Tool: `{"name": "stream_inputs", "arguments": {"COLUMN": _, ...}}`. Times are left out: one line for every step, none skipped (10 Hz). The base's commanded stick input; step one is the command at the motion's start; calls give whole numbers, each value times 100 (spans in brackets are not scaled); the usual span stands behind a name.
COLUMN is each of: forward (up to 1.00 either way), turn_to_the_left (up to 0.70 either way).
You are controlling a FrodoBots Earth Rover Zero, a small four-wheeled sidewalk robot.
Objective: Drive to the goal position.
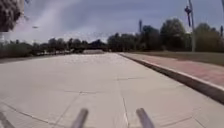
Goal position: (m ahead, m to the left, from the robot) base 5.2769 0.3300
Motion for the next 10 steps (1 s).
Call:
{"name": "stream_inputs", "arguments": {"forward": 100, "turn_to_the_left": 0}}
{"name": "stream_inputs", "arguments": {"forward": 100, "turn_to_the_left": 0}}
{"name": "stream_inputs", "arguments": {"forward": 100, "turn_to_the_left": 0}}
{"name": "stream_inputs", "arguments": {"forward": 100, "turn_to_the_left": 0}}
{"name": "stream_inputs", "arguments": {"forward": 100, "turn_to_the_left": 0}}
{"name": "stream_inputs", "arguments": {"forward": 100, "turn_to_the_left": 0}}
{"name": "stream_inputs", "arguments": {"forward": 100, "turn_to_the_left": 0}}
{"name": "stream_inputs", "arguments": {"forward": 100, "turn_to_the_left": 0}}
{"name": "stream_inputs", "arguments": {"forward": 100, "turn_to_the_left": 0}}
{"name": "stream_inputs", "arguments": {"forward": 100, "turn_to_the_left": 0}}
